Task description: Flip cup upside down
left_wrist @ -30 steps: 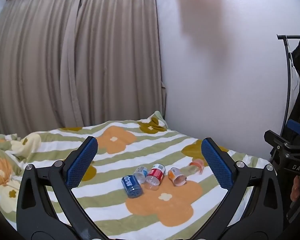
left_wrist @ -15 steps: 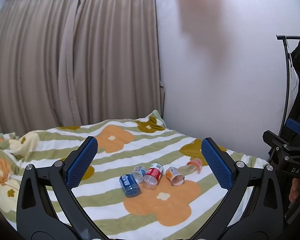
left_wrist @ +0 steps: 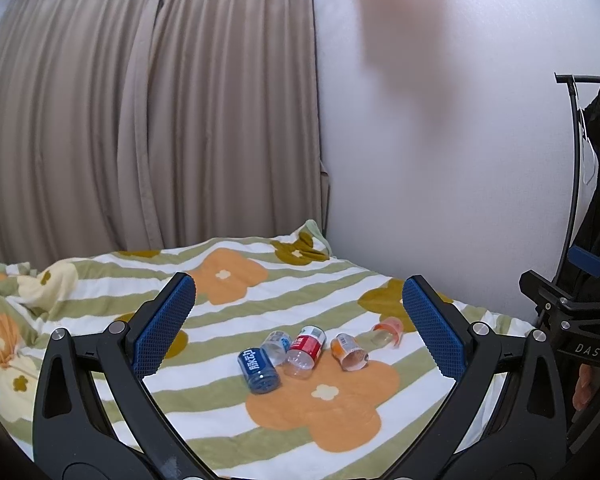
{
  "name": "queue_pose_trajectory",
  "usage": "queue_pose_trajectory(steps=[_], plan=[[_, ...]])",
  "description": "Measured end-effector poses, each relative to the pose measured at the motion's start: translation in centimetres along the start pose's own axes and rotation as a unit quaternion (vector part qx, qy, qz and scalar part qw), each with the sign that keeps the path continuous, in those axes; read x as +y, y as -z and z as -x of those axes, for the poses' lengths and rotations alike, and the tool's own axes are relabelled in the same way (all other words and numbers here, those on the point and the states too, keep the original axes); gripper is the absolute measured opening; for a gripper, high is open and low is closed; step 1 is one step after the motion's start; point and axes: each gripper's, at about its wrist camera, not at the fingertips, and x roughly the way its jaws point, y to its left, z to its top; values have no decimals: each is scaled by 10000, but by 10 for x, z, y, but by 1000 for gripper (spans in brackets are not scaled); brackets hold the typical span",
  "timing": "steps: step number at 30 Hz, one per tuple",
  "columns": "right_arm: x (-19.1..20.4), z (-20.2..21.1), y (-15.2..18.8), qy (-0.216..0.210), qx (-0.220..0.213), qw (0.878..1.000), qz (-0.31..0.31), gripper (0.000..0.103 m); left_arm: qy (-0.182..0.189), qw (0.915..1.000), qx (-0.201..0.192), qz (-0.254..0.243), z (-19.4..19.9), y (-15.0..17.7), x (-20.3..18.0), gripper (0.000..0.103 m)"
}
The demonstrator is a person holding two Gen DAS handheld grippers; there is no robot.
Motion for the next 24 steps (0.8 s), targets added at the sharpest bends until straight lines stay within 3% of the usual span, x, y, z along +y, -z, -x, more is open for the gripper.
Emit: queue_pose_trajectory(steps=[24], plan=[[-3,-3,3,-19,53,10000,-68,103,45,10000,23,-19,1,1,-5,103]])
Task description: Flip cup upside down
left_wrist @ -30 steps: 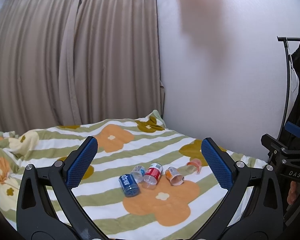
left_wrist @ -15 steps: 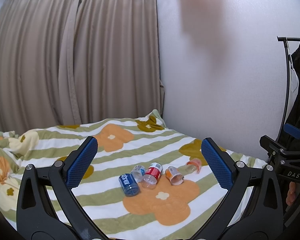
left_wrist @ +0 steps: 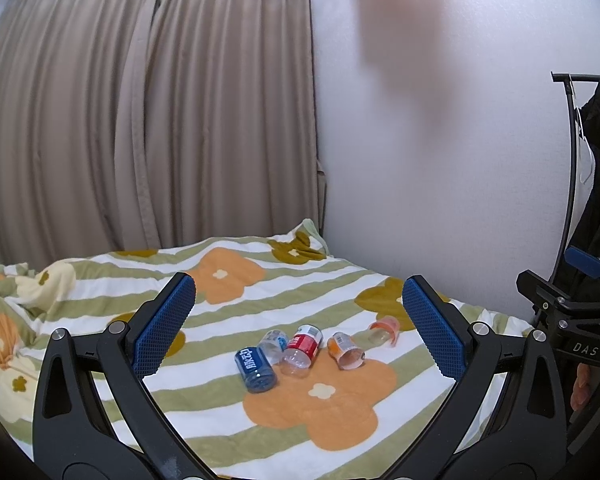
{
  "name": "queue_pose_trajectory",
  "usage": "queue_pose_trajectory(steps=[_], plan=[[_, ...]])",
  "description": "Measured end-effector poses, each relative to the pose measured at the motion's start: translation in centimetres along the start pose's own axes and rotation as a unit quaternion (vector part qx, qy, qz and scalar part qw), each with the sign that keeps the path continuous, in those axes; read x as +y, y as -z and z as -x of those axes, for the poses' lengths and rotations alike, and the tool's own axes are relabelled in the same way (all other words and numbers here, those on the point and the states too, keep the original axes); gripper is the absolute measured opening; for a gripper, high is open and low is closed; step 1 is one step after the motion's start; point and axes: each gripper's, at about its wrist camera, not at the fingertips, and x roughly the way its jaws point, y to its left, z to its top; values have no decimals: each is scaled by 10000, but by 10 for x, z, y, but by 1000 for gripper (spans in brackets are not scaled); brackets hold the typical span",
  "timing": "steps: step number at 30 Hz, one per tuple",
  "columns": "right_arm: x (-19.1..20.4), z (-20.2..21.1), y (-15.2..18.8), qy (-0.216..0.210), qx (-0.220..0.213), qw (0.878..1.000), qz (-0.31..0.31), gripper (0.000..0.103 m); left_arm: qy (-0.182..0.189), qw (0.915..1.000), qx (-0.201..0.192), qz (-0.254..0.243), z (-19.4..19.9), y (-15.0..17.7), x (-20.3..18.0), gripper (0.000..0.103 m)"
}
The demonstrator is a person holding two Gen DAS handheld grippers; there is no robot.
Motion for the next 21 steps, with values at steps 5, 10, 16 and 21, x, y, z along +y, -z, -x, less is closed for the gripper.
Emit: queue_pose_trajectory(steps=[5,10,16,21], plan=[[1,1,0,4,2,10000,4,103,25,10000,31,-9,-1,0,0,103],[0,0,-3,9,-21,10000,9,103,24,10000,30,-4,-2,-1,0,103],[0,-1,-2,1,-14,10000,9,103,32,10000,36,-7,-2,0,-2,103],[2,1,-2,17,-32,10000,5,103,52,10000,66,5,-4,0,-4,103]])
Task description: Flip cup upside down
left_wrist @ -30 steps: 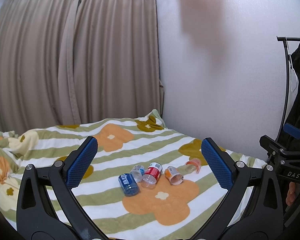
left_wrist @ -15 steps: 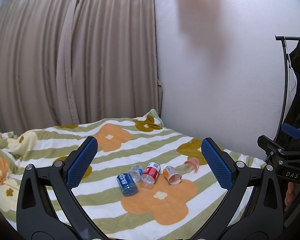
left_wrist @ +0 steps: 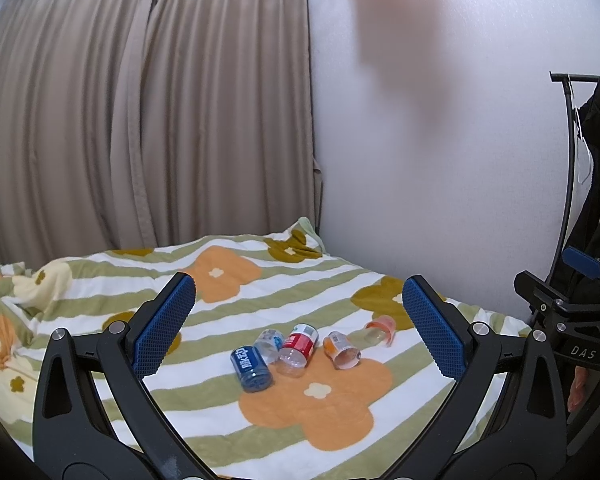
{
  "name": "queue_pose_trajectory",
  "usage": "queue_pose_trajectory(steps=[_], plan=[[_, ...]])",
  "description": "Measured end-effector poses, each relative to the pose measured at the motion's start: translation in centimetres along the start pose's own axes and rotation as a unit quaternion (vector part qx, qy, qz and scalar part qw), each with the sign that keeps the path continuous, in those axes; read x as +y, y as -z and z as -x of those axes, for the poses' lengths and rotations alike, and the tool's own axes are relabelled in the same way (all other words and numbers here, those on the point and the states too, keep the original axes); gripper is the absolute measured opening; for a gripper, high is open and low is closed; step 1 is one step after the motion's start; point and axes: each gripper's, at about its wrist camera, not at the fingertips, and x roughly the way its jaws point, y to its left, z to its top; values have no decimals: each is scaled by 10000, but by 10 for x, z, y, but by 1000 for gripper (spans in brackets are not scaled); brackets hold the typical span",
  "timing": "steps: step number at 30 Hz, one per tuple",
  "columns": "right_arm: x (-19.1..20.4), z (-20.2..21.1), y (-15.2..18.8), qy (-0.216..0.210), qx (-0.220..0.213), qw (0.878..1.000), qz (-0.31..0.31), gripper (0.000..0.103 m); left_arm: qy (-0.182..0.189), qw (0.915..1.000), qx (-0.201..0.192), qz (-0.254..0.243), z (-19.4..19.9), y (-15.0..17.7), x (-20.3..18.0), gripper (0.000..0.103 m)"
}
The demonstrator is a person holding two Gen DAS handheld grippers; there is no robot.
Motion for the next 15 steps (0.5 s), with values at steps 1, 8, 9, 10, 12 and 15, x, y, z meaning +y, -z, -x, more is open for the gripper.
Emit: queue_pose_trajectory(steps=[1,8,9,10,12,15], plan=[[0,0,0,5,1,10000,9,103,2,10000,6,4,-1,-1,0,103],[-1,-1,0,16,-6,10000,-3,103,14,10000,43,12,-1,-1,-1,103],[-1,-1,0,14,-8,10000,-7,103,13,10000,47,11,-2,-1,0,103],[-1,0,-1,15,-9,10000,-3,103,17,10000,45,13,-2,-1,0,103],[0,-1,-1,16,-15,10000,-2,103,18,10000,48,11,-2,-1,-1,103],[-1,-1,-1,7,-7,10000,-5,103,24,10000,51,11,-1,-1,-1,103]])
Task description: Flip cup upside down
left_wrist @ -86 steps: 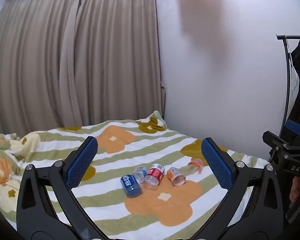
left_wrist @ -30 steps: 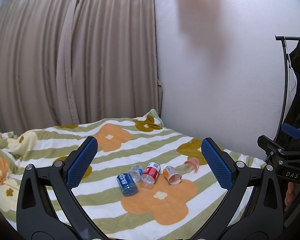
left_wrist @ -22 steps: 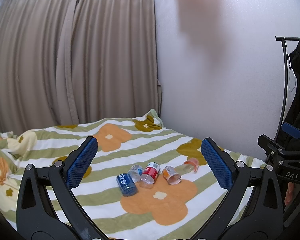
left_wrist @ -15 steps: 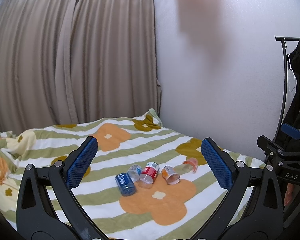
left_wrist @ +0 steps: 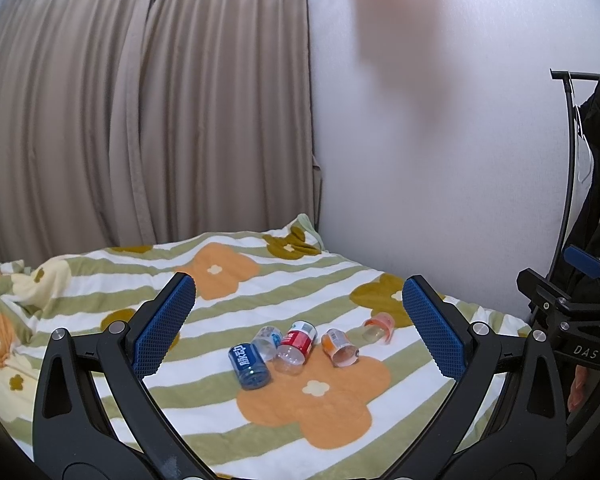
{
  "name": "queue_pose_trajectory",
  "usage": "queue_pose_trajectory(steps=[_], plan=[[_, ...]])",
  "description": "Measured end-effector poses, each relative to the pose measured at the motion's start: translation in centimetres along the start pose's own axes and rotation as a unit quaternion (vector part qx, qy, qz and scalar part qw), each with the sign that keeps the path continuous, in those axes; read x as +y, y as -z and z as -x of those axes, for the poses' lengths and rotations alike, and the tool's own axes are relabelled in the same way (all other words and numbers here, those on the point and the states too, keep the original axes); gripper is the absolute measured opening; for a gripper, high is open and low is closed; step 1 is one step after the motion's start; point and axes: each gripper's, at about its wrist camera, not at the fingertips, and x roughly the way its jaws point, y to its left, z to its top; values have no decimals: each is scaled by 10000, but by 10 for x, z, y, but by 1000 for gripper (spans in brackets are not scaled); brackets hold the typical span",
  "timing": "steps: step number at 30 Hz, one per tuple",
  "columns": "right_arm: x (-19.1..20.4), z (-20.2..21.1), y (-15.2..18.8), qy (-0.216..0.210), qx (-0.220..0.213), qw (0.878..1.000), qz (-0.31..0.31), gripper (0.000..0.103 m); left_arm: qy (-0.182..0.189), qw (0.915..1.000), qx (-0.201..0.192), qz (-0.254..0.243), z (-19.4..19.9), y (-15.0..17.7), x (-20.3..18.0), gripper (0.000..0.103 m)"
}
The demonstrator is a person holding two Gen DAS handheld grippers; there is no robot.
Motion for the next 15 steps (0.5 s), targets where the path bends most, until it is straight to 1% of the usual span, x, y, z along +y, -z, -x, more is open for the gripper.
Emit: queue_pose_trajectory(steps=[8,15], plan=[[2,2,1,6,-5,10000,-7,103,19,10000,50,-1,-3,0,-4,103],[-1,-3,1,-15,6,10000,-29,103,66,9999,150,-47,-16,-4,-14,103]])
